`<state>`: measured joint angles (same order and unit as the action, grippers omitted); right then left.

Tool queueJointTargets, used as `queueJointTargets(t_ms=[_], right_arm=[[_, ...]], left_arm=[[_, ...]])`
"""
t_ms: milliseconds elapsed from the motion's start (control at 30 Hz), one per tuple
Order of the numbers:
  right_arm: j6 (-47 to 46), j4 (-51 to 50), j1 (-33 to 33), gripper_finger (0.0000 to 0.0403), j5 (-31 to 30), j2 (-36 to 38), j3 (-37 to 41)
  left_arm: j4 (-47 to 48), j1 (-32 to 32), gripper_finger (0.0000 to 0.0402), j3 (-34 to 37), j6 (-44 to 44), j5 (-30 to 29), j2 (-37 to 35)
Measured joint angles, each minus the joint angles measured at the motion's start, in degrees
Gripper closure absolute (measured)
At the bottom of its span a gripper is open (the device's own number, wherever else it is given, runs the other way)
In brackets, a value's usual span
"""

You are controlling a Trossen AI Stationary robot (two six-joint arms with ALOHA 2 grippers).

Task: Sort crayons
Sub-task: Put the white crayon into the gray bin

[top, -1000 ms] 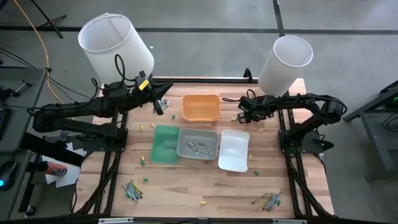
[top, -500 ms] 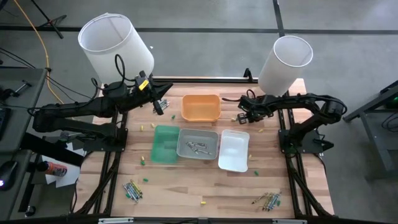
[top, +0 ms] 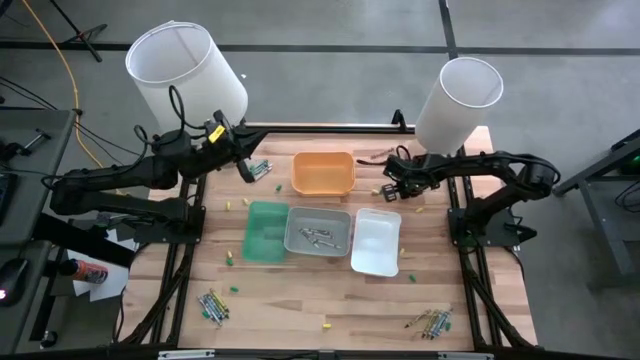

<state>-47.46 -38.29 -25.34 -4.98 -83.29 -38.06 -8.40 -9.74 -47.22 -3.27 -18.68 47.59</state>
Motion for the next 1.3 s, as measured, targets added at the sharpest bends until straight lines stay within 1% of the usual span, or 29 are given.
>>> queueJointTargets(t_ms=[100, 367, 500, 600, 733, 900, 1000, 1100, 1167, 1300], right_arm=[[0.0, -0.9, 0.9, 0.0401, 1.8, 2.7, 0.2], [-1.4, -1.3, 4.8, 0.0402, -0.2, 13.3, 0.0], [-1.8, 2.7, 6.6, 0.0402, -1.7, 19.4, 0.0], [0.1, 9.9, 7.4, 0.0402, -2.1, 23.0, 0.0], [5.7, 24.1, 8.3, 0.0402, -1.3, 25.4, -0.1], [15.5, 46.1, 10.0, 0.0402, 3.7, 24.8, -0.2], [19.6, 56.3, 11.6, 0.0402, 5.4, 23.7, -0.2], [22.1, 61.8, 13.4, 0.0402, 5.6, 22.4, -0.2], [23.1, 63.0, 14.8, 0.0402, 5.6, 21.6, -0.2], [24.1, 63.3, 17.9, 0.0402, 6.6, 19.3, -1.0]], left_arm=[[0.6, 0.0, 0.0401, 0.0, 0.0, 0.0, 0.0], [1.8, 0.0, 0.0401, 0.0, -0.3, 0.0, 0.0], [1.8, 0.0, 0.0401, 0.0, -1.4, -0.1, 0.0], [1.8, 0.0, 0.0401, 0.0, -1.5, -0.1, 0.0], [1.7, 0.0, 0.0401, 0.0, -1.5, -0.2, 0.0], [1.7, 0.0, 0.0401, 0.0, -1.5, -0.2, 0.0], [1.8, 0.0, 0.0401, 0.0, -1.3, -0.2, 0.0], [3.0, -0.1, 0.0401, 0.0, -0.2, 0.1, 0.1], [4.7, -0.1, 0.0401, 0.0, 0.9, 1.1, 0.5], [7.2, -0.1, 0.0402, 0.0, 4.0, 6.8, 1.6]])
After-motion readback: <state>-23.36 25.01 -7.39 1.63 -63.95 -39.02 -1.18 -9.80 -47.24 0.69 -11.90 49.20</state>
